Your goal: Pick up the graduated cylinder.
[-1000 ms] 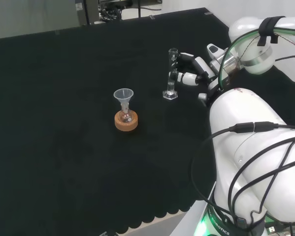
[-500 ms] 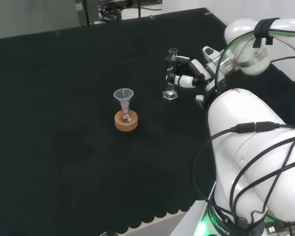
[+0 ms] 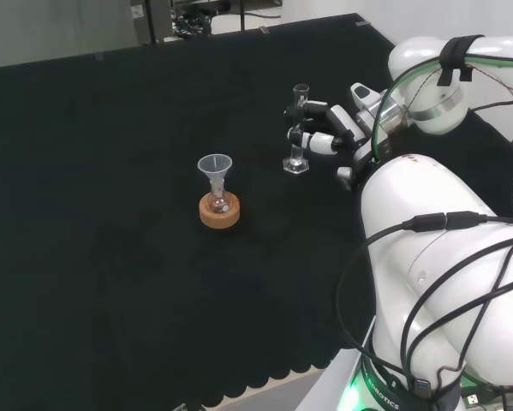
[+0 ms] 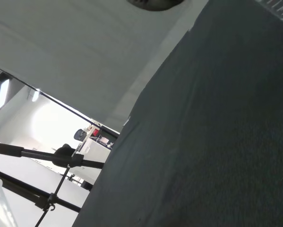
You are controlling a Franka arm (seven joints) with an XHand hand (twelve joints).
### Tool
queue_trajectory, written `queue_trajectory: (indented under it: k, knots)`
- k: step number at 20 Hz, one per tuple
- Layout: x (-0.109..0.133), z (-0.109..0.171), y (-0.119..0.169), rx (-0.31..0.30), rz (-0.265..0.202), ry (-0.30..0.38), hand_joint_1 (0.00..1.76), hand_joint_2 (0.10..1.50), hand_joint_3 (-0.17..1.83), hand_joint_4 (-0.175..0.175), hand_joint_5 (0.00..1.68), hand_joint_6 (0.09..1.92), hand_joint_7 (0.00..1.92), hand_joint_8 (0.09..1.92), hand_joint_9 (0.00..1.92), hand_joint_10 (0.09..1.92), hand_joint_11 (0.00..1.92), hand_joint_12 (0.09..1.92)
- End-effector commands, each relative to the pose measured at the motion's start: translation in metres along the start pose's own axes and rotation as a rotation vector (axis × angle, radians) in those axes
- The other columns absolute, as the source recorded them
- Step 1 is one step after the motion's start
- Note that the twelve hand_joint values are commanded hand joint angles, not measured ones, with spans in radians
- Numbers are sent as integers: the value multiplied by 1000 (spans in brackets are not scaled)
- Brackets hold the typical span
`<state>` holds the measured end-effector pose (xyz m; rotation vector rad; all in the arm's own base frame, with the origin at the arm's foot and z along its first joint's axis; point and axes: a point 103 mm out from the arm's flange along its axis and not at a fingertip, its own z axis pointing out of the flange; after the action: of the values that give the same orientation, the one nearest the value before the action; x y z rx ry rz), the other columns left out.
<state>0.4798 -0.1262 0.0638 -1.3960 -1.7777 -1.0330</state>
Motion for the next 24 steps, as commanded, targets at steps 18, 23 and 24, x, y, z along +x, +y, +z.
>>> queue_trajectory:
  k: [18,23,24]
  knots:
    - [37,-28,-2,75,22,-310,1251,1120,5,-175,960,1034,974,1025,1306,132,1159,790]
    - [56,-39,-7,147,26,-393,1253,1120,4,-175,961,1032,976,1032,1315,131,1160,792]
    - [60,-41,-8,162,26,-411,1254,1119,3,-175,965,1027,980,1026,1318,129,1161,792]
